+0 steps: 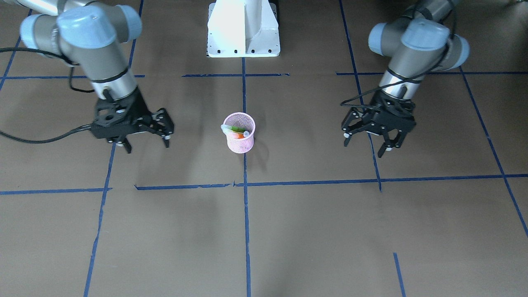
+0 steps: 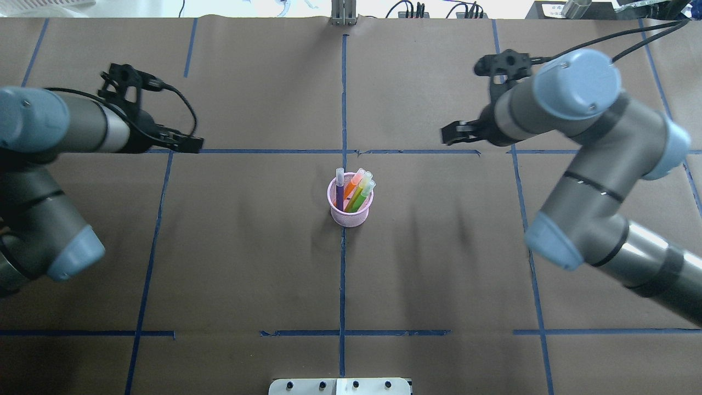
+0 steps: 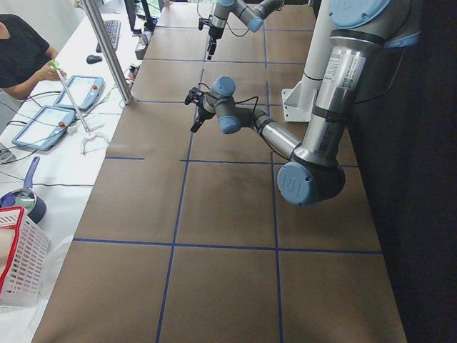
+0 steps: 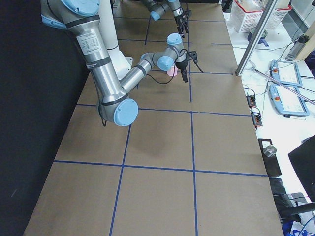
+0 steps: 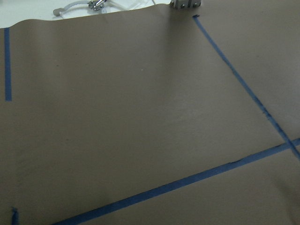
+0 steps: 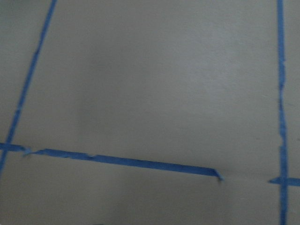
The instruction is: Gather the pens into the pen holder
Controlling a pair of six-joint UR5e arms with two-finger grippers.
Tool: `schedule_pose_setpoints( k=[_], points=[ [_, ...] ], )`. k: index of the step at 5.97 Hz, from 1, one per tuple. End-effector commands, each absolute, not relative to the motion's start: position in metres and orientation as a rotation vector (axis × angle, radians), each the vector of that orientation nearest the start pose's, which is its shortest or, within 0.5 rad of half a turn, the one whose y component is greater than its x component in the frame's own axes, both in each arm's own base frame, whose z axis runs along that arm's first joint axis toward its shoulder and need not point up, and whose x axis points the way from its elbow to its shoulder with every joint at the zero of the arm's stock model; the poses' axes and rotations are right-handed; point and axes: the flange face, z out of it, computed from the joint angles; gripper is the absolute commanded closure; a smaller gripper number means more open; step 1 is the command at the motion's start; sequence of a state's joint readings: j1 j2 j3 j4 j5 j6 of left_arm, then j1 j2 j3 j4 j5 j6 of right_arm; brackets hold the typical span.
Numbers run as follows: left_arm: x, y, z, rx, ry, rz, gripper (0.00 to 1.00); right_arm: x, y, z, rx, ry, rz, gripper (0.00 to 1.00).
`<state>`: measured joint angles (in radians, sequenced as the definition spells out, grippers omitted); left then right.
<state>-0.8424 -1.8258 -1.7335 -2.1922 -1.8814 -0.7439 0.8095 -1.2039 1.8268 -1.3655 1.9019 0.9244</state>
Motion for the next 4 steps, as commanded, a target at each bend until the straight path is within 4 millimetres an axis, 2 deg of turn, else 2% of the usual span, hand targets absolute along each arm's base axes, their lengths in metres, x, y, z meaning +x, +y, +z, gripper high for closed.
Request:
schedule_pose_setpoints(
  k=[1,2,3,4],
  points=[
    [0.213,-0.559,0.433,0.447,0.895,0.205,0.0,-0.226,-0.531,0.418,0.2,-0.791,0.0,0.0],
    [0.157,-0.576,0.453,0.376,0.851,0.214,0.0,-0.175,-0.55,0.469,0.179,-0.763,-0.041,0.0],
    [0.097,-0.586,0.472,0.311,0.785,0.245,0.0,-0.118,-0.574,0.529,0.152,-0.726,-0.041,0.0],
    [0.053,-0.588,0.493,0.261,0.736,0.278,0.0,-0.063,-0.581,0.579,0.125,-0.723,-0.05,0.0]
  ],
)
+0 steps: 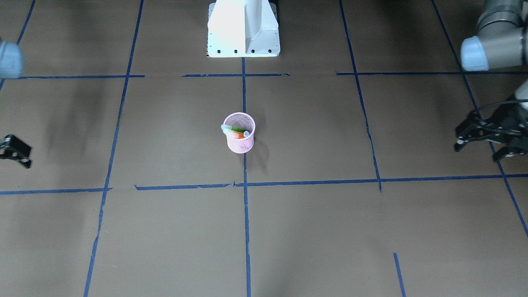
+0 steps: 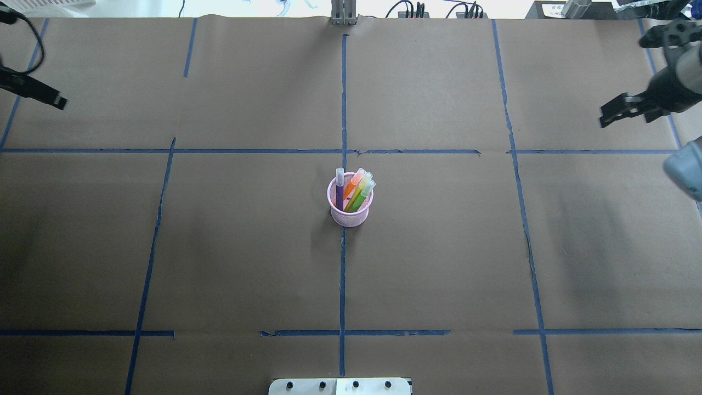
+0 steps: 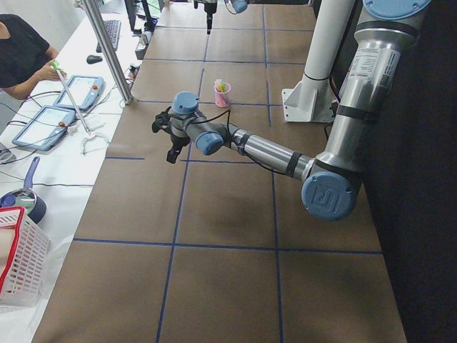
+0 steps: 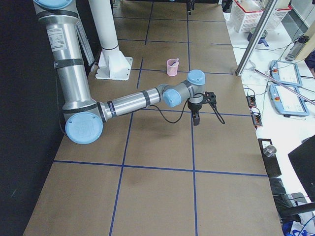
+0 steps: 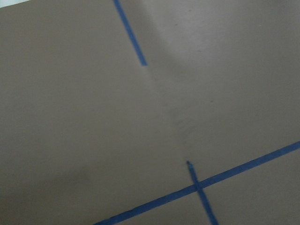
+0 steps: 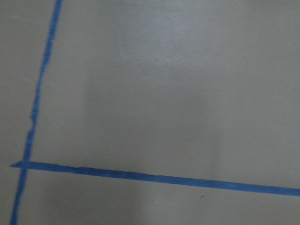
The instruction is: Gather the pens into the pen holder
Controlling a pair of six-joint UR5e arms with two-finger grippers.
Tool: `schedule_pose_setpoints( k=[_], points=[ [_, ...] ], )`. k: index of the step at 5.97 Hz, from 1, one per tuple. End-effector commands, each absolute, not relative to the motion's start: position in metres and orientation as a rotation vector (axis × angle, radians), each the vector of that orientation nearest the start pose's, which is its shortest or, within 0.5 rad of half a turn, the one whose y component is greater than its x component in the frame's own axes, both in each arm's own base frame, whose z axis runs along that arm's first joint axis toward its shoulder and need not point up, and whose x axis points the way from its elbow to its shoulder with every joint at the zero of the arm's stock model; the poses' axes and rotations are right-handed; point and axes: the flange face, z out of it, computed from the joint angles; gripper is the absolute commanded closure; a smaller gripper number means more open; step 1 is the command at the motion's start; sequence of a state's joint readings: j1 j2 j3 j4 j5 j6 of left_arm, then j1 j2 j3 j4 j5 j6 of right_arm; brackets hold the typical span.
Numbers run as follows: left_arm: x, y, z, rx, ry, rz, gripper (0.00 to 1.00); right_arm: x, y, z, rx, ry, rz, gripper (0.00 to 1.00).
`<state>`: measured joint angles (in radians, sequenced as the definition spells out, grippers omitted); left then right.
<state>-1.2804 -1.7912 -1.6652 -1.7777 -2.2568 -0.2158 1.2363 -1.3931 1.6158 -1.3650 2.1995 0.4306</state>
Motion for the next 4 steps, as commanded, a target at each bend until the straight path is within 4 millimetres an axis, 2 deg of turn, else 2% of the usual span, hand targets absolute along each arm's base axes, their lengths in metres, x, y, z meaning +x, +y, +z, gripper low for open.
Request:
schedule_pose_setpoints(
  k=[1,2,3,4],
  points=[
    [0.026,-0.582,0.509,0.171,0.732,0.224,0.0,-0.012,-0.573,0.626,0.111,-0.705,-0.062,0.0],
    [0.003,-0.555,0.54,0.099,0.803,0.195,0.0,0.024,-0.566,0.649,0.092,-0.692,-0.06,0.0],
    [-0.001,-0.554,0.545,0.075,0.827,0.181,0.0,0.038,-0.565,0.643,0.062,-0.686,-0.089,0.0],
    [-0.019,-0.551,0.552,0.014,0.825,0.119,0.0,0.04,-0.551,0.626,0.038,-0.685,-0.081,0.0]
  ],
)
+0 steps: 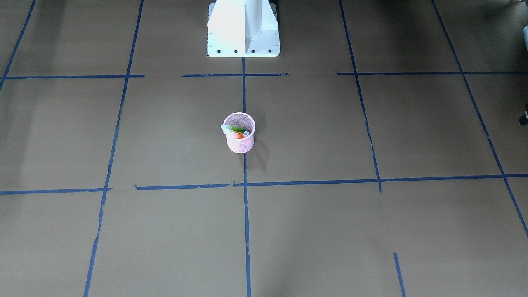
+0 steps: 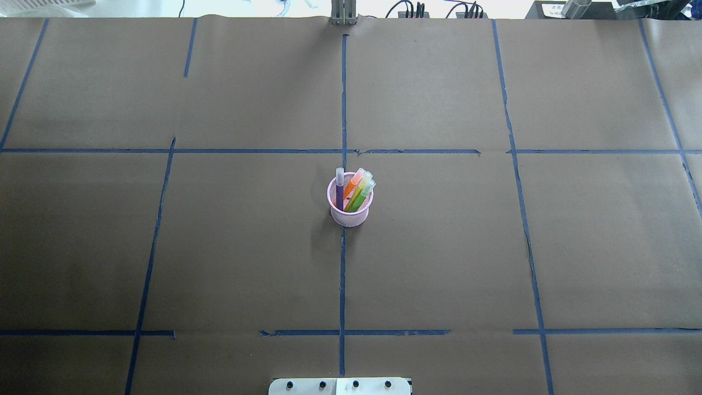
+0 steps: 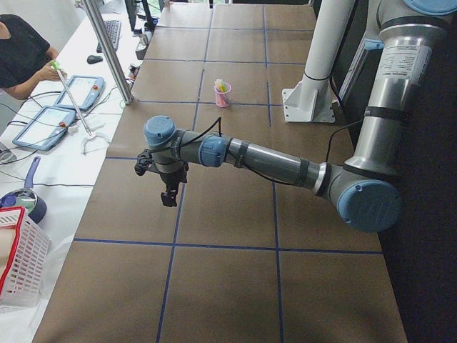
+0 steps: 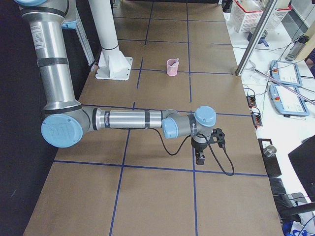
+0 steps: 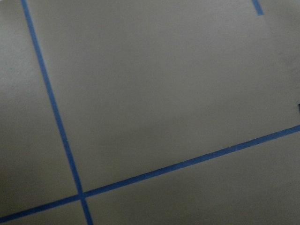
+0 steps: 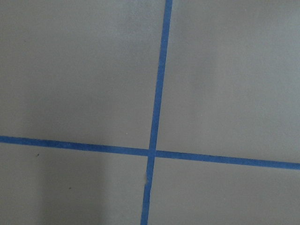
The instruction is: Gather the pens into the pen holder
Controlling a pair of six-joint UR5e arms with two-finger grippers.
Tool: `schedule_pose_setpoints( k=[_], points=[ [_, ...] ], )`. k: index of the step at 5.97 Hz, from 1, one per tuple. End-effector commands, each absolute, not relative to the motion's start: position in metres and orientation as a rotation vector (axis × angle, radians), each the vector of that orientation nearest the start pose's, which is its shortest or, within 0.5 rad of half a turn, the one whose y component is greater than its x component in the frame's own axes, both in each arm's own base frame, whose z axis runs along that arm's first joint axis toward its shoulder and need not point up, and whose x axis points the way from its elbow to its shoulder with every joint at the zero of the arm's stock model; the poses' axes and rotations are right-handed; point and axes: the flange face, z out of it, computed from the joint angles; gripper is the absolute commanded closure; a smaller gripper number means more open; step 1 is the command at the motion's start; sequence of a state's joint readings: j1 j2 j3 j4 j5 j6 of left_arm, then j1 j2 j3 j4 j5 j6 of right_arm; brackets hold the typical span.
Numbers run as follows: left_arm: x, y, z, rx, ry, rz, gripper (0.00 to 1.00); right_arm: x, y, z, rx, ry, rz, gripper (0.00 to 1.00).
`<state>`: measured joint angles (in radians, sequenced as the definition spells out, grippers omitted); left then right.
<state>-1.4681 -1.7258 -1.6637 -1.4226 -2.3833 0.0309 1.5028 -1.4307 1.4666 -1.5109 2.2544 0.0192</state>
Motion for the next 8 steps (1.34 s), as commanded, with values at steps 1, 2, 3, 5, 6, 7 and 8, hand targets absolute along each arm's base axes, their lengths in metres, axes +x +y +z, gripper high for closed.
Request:
schedule_pose_setpoints(
  k=[1,2,3,5,6,7,8],
  points=[
    [-0.046,-0.545,0.556,-0.006,0.824,0.056,0.0,0.04,-0.541,0.599,-0.026,-0.684,-0.06,0.0],
    [-0.054,-0.53,0.559,-0.032,0.824,0.028,0.0,0.041,-0.526,0.61,-0.054,-0.683,-0.099,0.0],
    [-0.056,-0.502,0.595,-0.078,0.821,0.007,0.0,0.041,-0.524,0.626,-0.069,-0.687,-0.139,0.0],
    [-0.067,-0.481,0.627,-0.03,0.791,0.061,0.0,0.041,-0.512,0.637,-0.085,-0.698,-0.133,0.0],
    [-0.066,-0.477,0.63,-0.023,0.802,0.07,0.0,0.04,-0.511,0.639,-0.088,-0.707,-0.131,0.0],
    [-0.065,-0.477,0.62,-0.007,0.803,0.077,0.0,0.043,-0.513,0.629,-0.07,-0.713,-0.129,0.0],
    [-0.064,-0.473,0.621,-0.01,0.839,0.07,0.0,0.044,-0.488,0.634,-0.073,-0.726,-0.126,0.0]
  ],
)
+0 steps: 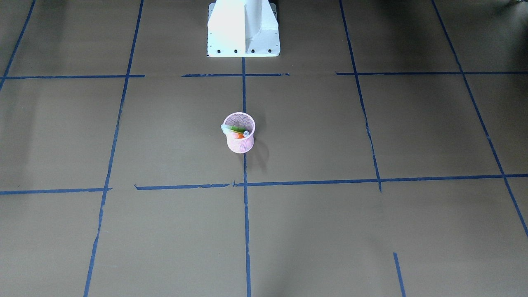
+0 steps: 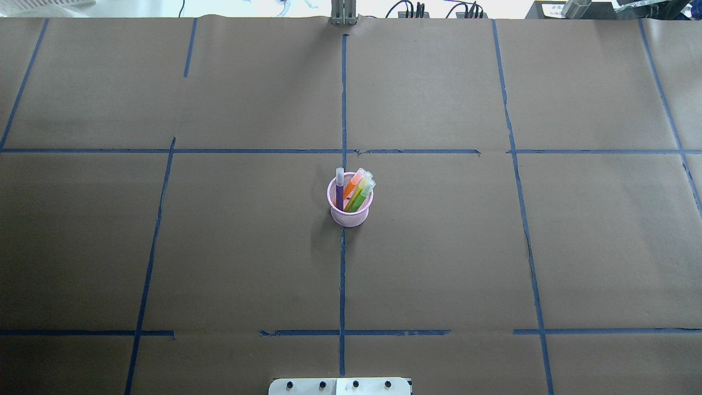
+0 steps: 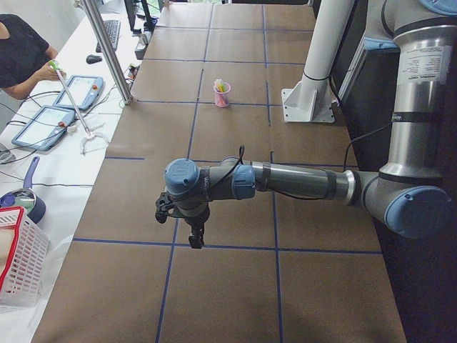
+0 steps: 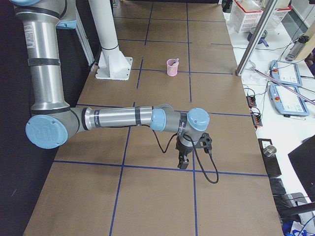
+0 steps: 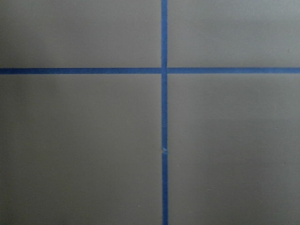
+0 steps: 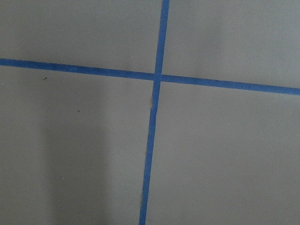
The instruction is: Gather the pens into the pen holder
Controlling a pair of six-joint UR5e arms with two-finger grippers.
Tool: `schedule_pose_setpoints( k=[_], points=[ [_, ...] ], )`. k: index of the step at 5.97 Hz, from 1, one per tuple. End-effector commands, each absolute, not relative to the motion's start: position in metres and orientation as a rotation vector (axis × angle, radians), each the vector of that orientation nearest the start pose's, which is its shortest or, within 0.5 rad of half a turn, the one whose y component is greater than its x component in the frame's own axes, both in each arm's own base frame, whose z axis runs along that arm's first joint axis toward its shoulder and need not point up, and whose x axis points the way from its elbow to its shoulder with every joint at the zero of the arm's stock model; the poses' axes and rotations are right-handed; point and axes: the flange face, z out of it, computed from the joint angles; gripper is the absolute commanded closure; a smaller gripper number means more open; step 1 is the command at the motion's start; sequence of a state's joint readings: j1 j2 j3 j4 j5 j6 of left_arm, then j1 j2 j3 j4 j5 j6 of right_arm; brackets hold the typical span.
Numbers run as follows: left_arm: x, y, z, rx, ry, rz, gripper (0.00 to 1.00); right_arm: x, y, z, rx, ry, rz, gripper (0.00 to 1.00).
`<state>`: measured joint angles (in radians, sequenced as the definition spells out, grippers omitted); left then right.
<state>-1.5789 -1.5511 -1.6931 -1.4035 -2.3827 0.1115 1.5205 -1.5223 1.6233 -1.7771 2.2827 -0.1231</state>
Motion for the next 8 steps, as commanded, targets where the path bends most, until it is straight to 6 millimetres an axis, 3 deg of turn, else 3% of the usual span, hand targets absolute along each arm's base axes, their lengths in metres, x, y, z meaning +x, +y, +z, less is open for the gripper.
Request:
schedule_pose_setpoints(
  k=[1,3,4,6,8],
  points=[
    [-0.062,-0.473,0.614,-0.002,0.871,0.069,0.0,0.044,-0.48,0.637,-0.079,-0.73,-0.125,0.0],
    [-0.063,-0.469,0.584,-0.063,0.851,-0.06,0.0,0.045,-0.474,0.634,-0.073,-0.727,-0.127,0.0],
    [-0.063,-0.469,0.565,-0.023,0.831,-0.036,0.0,0.045,-0.474,0.634,-0.071,-0.727,-0.128,0.0],
    [-0.065,-0.469,0.568,-0.012,0.75,0.004,0.0,0.045,-0.475,0.63,-0.064,-0.727,-0.131,0.0],
    [-0.066,-0.471,0.556,0.016,0.738,0.016,0.0,0.044,-0.479,0.619,-0.043,-0.728,-0.137,0.0]
  ],
)
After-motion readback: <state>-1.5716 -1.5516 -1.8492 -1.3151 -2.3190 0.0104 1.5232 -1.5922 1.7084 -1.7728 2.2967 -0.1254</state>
